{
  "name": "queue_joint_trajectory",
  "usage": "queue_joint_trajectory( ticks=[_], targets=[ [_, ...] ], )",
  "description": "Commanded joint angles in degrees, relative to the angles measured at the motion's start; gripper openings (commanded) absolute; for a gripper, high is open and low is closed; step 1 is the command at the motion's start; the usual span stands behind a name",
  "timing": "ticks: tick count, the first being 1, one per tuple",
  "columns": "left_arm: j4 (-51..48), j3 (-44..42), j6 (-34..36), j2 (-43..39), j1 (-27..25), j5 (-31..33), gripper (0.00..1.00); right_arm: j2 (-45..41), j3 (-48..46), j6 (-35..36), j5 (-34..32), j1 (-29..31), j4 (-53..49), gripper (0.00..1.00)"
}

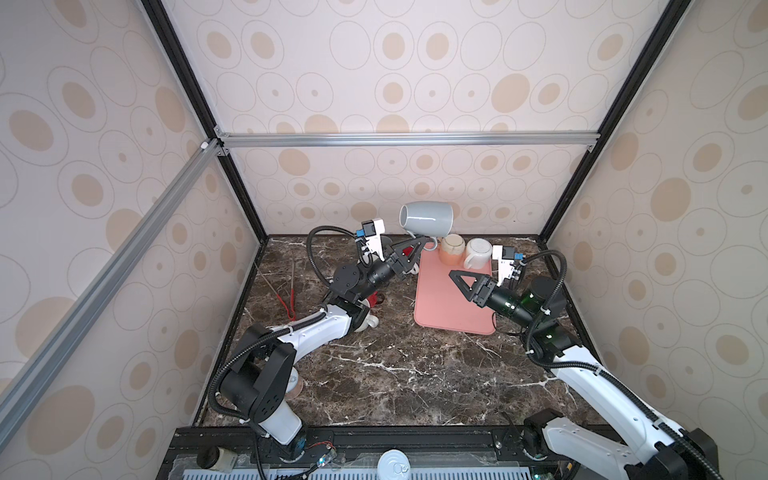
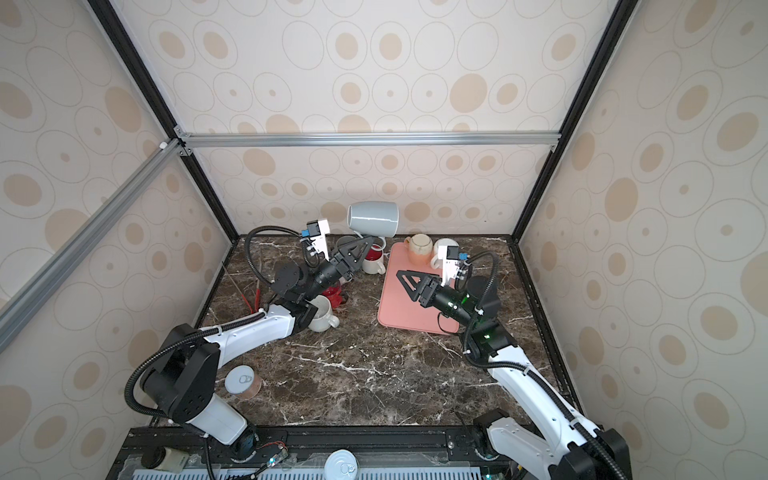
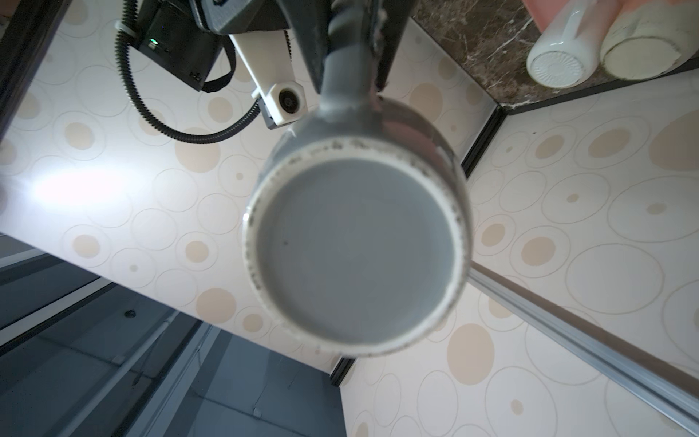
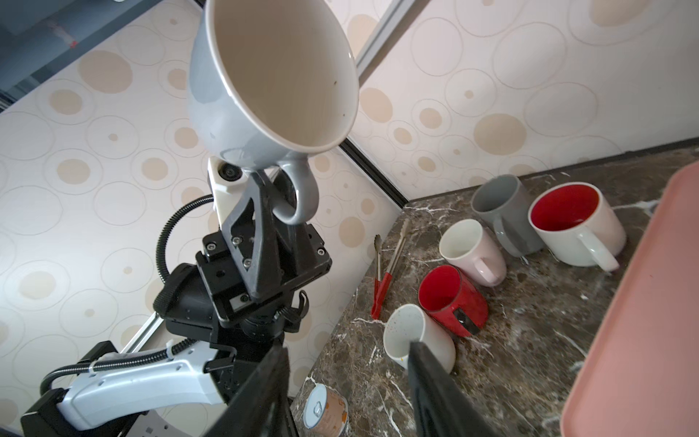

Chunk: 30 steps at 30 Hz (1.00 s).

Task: Turn the mug right side up
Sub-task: 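Lift the grey mug high with the left gripper while the right gripper rises toward it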

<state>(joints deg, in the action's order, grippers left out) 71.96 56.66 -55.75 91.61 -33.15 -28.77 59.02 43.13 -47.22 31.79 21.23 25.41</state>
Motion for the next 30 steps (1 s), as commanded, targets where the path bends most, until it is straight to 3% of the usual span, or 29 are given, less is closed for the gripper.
queue_joint_trajectory(
  ticks=[1,15,30],
  targets=[
    [10.92,1.17,-5.4,-2.03,0.28,-1.74,0.0,2.59,3.66,-1.57,3.1,0.71,7.66,0.55],
    [13.63,2.02,-9.82,-1.63,0.3,-3.99,0.0,8.47,9.65,-2.31,4.48,3.63,12.33,0.57],
    [16.08,1.85,-13.21,-1.26,0.28,-6.03,0.0,15.89,14.71,-8.59,7.66,3.84,18.71,0.55]
  ],
)
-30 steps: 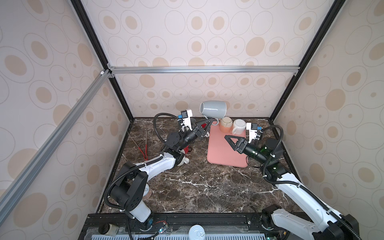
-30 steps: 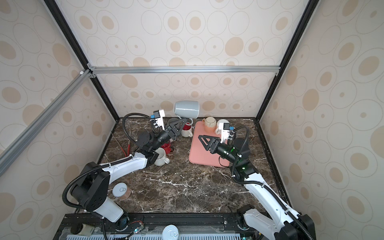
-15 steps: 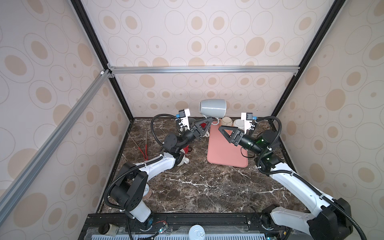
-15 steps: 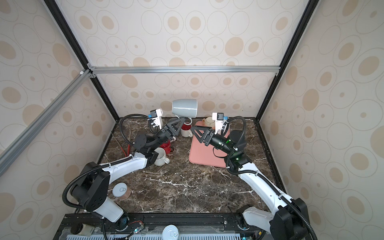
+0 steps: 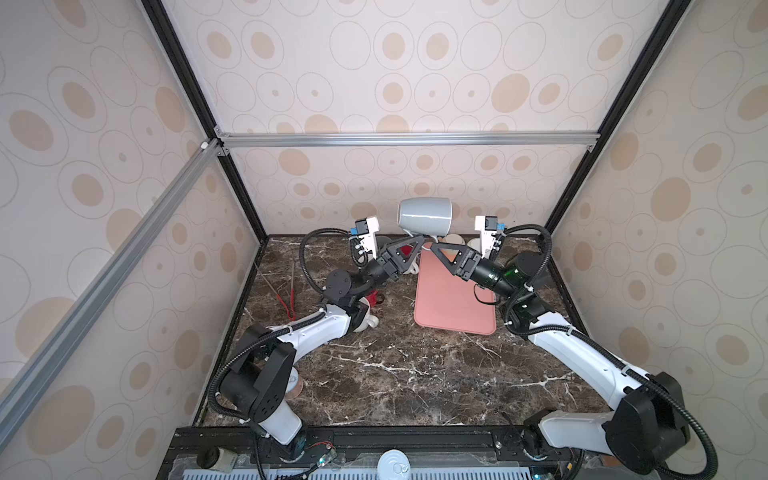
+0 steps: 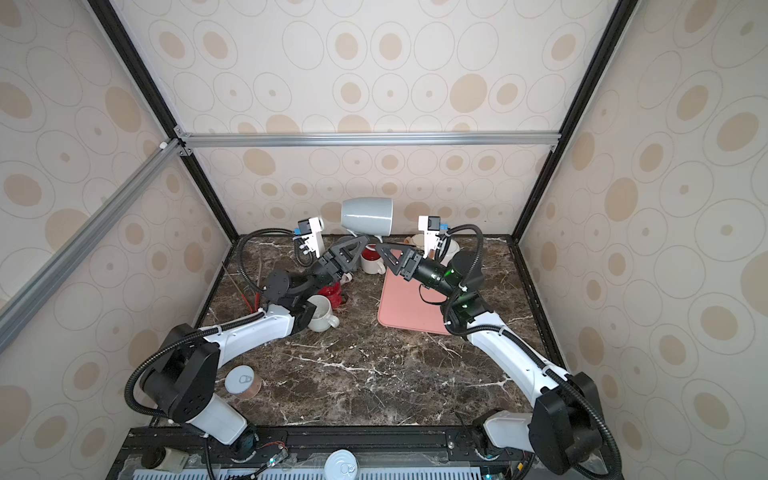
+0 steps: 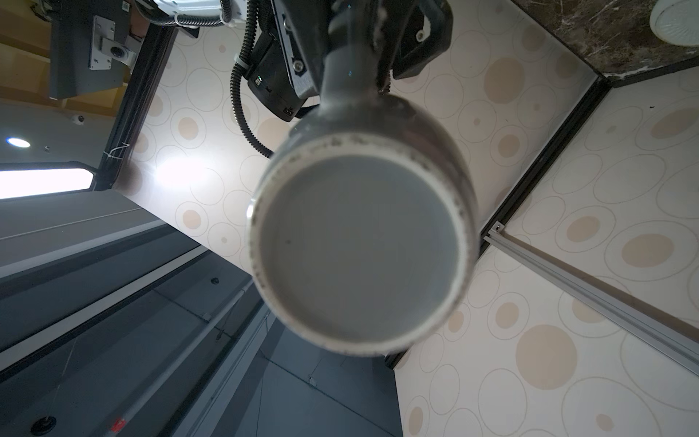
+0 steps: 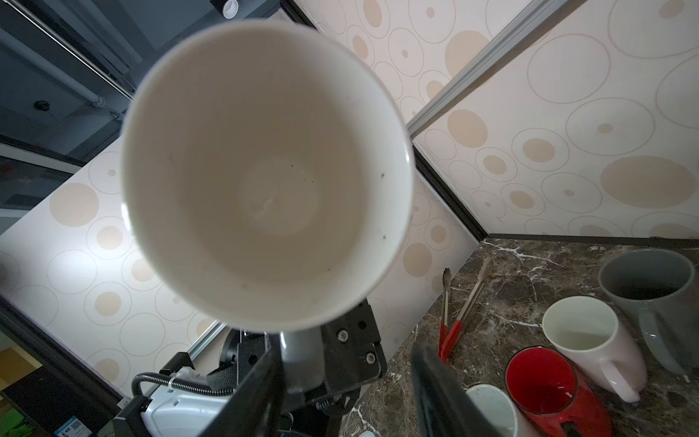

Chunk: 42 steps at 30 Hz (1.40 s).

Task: Turn the mug right side up
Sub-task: 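Lift the grey mug high with the left gripper while the right gripper rises toward it, then grasp the grey mug's handle with the right gripper and open the left gripper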

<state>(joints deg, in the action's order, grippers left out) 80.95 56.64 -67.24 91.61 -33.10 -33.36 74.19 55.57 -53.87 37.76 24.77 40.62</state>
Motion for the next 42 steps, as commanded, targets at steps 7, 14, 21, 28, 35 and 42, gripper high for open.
queue_joint_trajectory(
  ticks=[7,14,21,28,35,42],
  targets=[
    [7.85,1.45,-2.52,-0.99,0.23,-2.47,0.0,3.13,3.91,-4.93,3.29,0.51,7.14,0.37],
    [6.38,1.9,-2.99,0.19,0.23,-3.37,0.0,5.66,5.6,-7.33,5.64,0.99,10.73,0.1],
    [-0.58,1.53,1.5,-1.42,0.26,-4.94,0.18,2.31,3.68,-2.03,2.14,1.11,6.72,0.0],
    [-15.78,-0.1,13.76,-7.56,0.4,-3.23,0.4,-1.24,2.09,3.02,-2.26,0.98,2.88,0.0],
    [-27.06,-1.86,21.86,-12.99,0.66,-0.54,0.48,-4.21,4.58,11.41,-5.99,1.04,-10.64,0.0],
    [-41.66,-4.91,33.58,-20.94,0.59,5.49,0.5,-5.47,8.49,20.82,-10.67,1.01,-24.67,0.0]
  ],
)
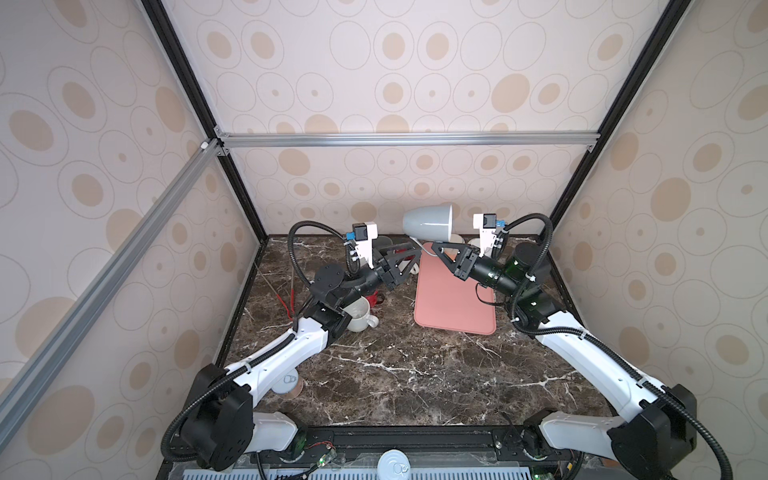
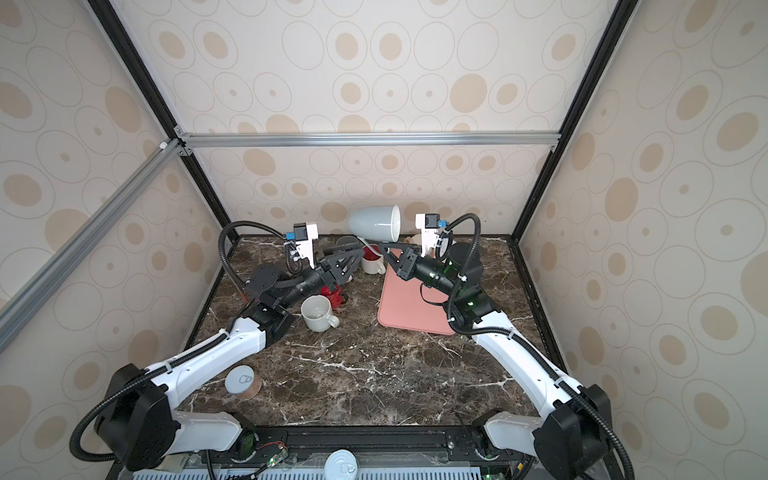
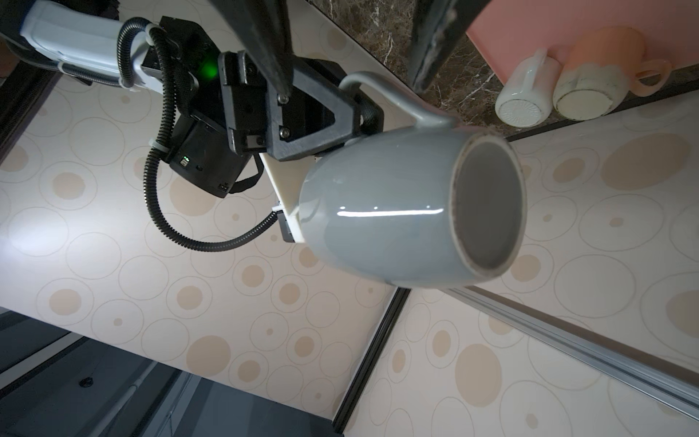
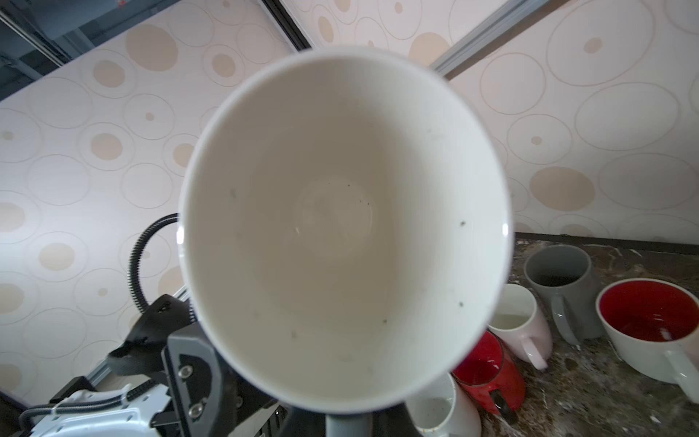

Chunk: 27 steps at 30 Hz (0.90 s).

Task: Turn the mug right side up
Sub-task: 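Grasp the grey mug's handle with the right gripper and open the left gripper, then lower the grey mug upright beside the other mugs with the right gripper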

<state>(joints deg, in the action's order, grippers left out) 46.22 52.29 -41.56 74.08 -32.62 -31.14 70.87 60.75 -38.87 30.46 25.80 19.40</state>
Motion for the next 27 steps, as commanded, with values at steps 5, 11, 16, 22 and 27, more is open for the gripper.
queue_joint_trajectory(
  ticks=[5,11,16,22,27],
  targets=[
    [-16.72,-2.34,15.94,-8.89,0.18,10.2,0.51,-0.16,7.21,11.31,-5.39,-0.02,-11.2,0.0],
    [-24.81,-4.24,23.08,-13.35,0.27,16.87,0.52,4.67,12.09,17.45,-8.72,0.05,-21.48,0.0],
    [-26.56,-5.85,25.58,-15.26,0.3,21.26,0.52,11.07,17.82,23.24,-13.71,1.21,-32.27,0.0],
    [-29.61,-5.03,28.04,-13.34,0.46,25.68,0.53,20.03,25.68,29.37,-18.35,3.5,-42.28,0.0],
    [-29.25,-5.11,28.38,-10.79,1.57,25.88,0.53,28.21,31.89,34.96,-20.1,5.73,-48.17,0.0]
  ],
)
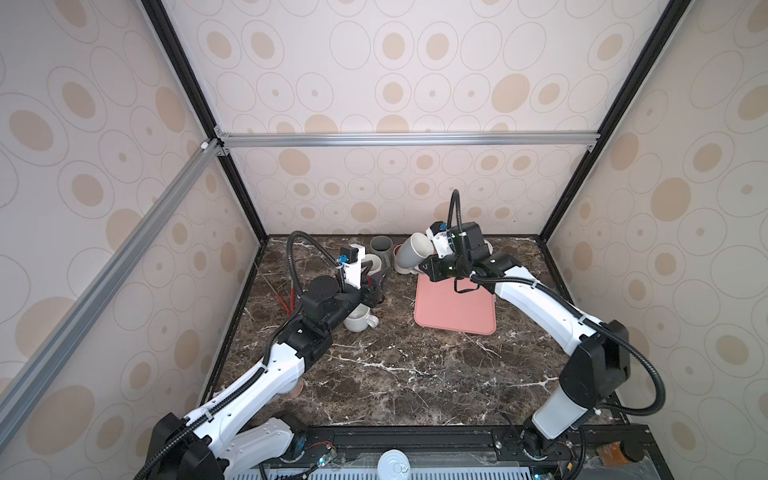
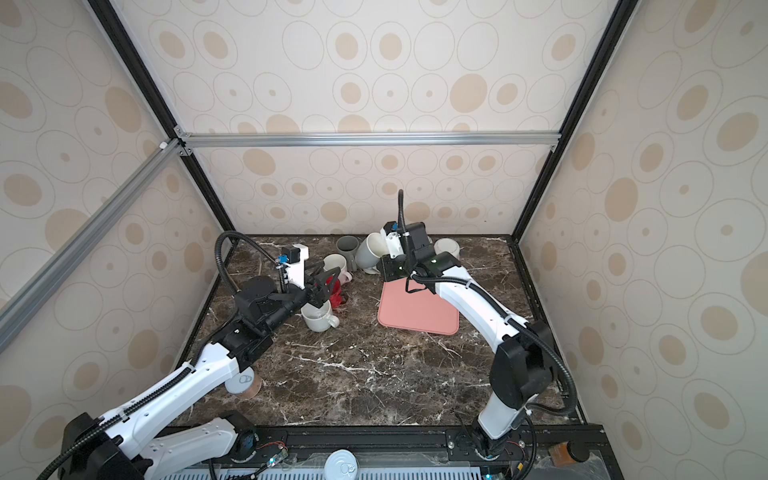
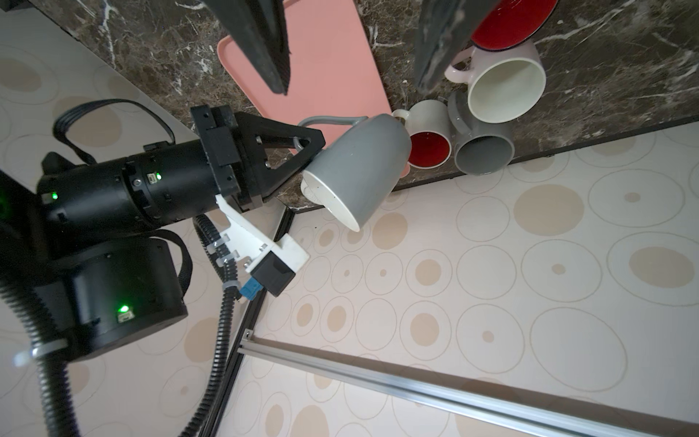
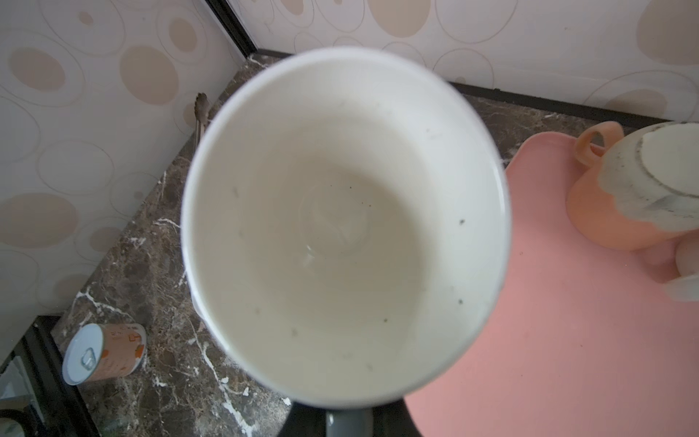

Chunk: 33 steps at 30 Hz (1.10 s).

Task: Turn the mug right side up
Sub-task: 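Lower the grey mug upright beside the other mugs with the right gripper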

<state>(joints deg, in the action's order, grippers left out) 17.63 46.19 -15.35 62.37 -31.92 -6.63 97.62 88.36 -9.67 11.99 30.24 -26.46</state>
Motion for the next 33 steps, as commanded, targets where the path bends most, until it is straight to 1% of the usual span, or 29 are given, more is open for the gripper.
queue_joint_trajectory(
  ticks=[1,6,10,20,25,33],
  targets=[
    [-0.05,0.87,2.02,1.46,1.19,0.9,0.54,3.23,5.5,7.0,-1.98,1.77,-3.41,0.0],
    [2.03,1.17,1.26,4.59,3.1,-1.29,0.54,10.98,11.89,10.58,-4.0,3.02,-8.94,0.0],
    [3.23,1.88,0.78,7.04,4.49,-3.25,0.54,15.03,15.29,11.83,-6.59,3.01,-11.39,0.0],
    [5.89,1.86,-0.38,10.63,6.34,-6.0,0.54,19.75,18.21,14.01,-11.33,3.06,-12.79,0.0],
    [6.28,2.6,-0.56,12.13,6.9,-6.89,0.54,24.81,22.96,15.6,-13.65,2.95,-15.55,0.0],
    [6.67,2.94,-0.58,13.42,7.63,-7.57,0.54,30.4,29.64,18.01,-14.89,2.25,-18.43,0.0]
  ],
)
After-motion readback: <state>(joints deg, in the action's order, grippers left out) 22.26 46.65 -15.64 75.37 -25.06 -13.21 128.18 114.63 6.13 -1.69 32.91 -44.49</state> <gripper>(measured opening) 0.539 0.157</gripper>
